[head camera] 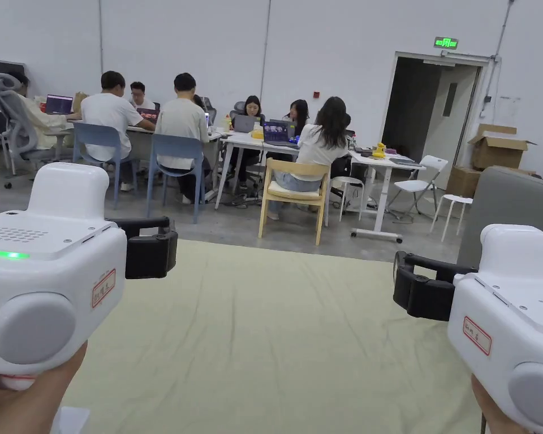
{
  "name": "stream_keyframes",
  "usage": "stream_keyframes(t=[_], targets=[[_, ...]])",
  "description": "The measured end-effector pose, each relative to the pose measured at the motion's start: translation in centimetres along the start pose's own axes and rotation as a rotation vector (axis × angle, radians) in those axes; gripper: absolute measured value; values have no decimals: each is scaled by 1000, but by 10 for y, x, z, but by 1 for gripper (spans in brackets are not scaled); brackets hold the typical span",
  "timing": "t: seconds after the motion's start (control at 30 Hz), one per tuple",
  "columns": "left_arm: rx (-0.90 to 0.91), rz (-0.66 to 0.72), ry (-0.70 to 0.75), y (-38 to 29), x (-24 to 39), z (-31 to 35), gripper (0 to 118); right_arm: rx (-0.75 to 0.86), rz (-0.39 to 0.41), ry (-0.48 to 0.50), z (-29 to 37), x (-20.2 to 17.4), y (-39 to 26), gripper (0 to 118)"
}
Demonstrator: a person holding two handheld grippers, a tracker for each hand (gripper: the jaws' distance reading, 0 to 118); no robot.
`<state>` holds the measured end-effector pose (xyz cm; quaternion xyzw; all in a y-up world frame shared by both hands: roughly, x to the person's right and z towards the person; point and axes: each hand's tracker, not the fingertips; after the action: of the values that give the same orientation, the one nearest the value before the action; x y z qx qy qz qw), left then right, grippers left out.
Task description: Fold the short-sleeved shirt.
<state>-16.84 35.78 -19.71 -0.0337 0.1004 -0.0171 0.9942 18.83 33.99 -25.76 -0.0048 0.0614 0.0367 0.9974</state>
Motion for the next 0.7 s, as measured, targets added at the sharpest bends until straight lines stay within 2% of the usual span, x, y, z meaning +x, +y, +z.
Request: stream_keyframes(t=[0.6,0.7], targets=[[-2,-6,-9,-2,2,1,110,14,18,-11,4,-8,1,118],[-8,-1,-15,-2,1,0,110,19,43,-9,4,-7,1,118]])
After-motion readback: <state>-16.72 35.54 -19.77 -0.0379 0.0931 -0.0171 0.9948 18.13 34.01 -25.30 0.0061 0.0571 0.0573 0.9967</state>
